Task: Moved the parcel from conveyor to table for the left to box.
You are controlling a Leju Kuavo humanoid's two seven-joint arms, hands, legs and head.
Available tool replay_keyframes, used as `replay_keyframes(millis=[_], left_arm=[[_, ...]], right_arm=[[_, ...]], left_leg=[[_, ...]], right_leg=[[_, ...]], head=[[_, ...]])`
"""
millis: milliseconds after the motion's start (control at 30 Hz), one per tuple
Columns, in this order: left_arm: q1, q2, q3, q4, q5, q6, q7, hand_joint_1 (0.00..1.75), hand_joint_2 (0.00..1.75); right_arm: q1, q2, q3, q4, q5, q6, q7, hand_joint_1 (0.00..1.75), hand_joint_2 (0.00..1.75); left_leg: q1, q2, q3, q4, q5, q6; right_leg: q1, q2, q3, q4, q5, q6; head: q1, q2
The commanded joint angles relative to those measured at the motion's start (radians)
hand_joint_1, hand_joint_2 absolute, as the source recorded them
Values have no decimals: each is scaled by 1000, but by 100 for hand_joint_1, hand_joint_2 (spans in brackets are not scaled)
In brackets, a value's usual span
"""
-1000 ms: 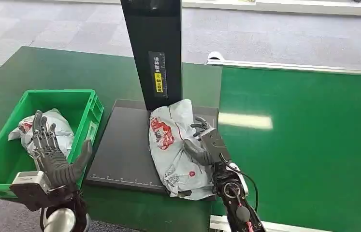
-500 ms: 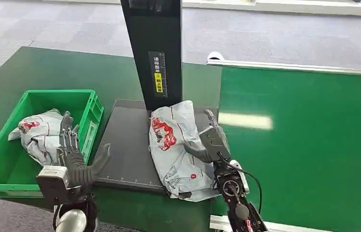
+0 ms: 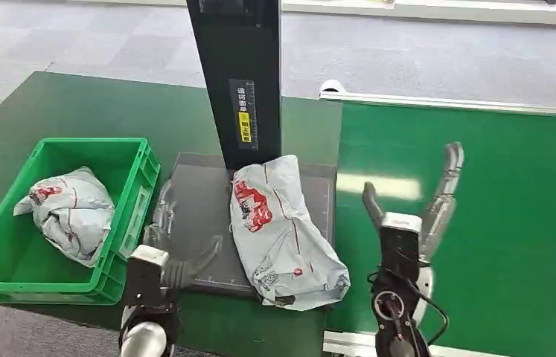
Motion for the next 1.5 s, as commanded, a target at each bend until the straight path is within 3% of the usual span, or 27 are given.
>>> replay_keyframes(millis=[33, 333, 567, 1000, 1033, 1067, 1100, 1233, 1300, 1500], left_arm=[[-146, -33, -97, 372, -61, -40, 16, 0, 175], [-286, -95, -158, 776, -28, -90, -32, 0, 175], [-315, -119, -152, 848, 4, -87, -39, 0, 175], [-358, -127, -155, 928, 24, -91, -53, 0, 175], [-367, -131, -152, 943, 35, -86, -66, 24, 175], [-370, -131, -152, 945, 38, -84, -71, 140, 175], [-374, -129, -147, 946, 46, -78, -81, 148, 175], [-377, -129, -146, 945, 48, -78, -83, 148, 175], [-379, -127, -140, 940, 61, -70, -96, 162, 175], [-393, -118, -126, 943, 98, -42, -119, 166, 175]], right_arm=[[128, -38, -51, -314, -153, 19, -152, 0, 175], [33, -35, -6, -190, -268, 171, -134, 0, 175], [14, -42, -25, -162, -356, 236, -125, 0, 175], [-9, -36, -41, -120, -386, 257, -133, 0, 175], [-15, -36, -41, -114, -387, 255, -135, 0, 175], [-17, -35, -42, -112, -387, 254, -135, 0, 175], [-21, -35, -42, -107, -388, 252, -135, 0, 175], [-22, -35, -42, -106, -388, 252, -135, 0, 175], [-25, -34, -42, -104, -391, 250, -137, 0, 175], [-36, -31, -44, -86, -401, 250, -141, 0, 175]], left_leg=[[0, -5, 0, -1, 1, 1], [0, 0, 1, -3, 3, 1], [0, 0, 2, -2, 1, 1], [0, 1, 3, -3, 3, 1], [0, 1, 5, -1, 1, 1], [0, 2, 4, -2, 2, 1], [0, 1, 5, -1, 2, 1], [0, 1, 5, -2, 2, 1], [-1, 1, 6, -1, 1, 1], [0, 1, 6, -1, 1, 1]], right_leg=[[0, -4, 3, -2, 0, 0], [0, 0, 2, -4, 3, 0], [0, 0, 2, -3, 1, 0], [0, 1, 5, -5, 4, 0], [0, 1, 6, -2, 2, 0], [0, 2, 6, -3, 3, 0], [0, 1, 6, -2, 3, 0], [0, 1, 7, -2, 2, 0], [-1, 1, 7, -1, 1, 0], [0, 1, 7, -1, 1, 0]], head=[[-1, 0], [0, 0], [0, 0], [0, 0], [-1, 0], [-1, 0], [0, 0], [-1, 0], [0, 0], [0, 0]])
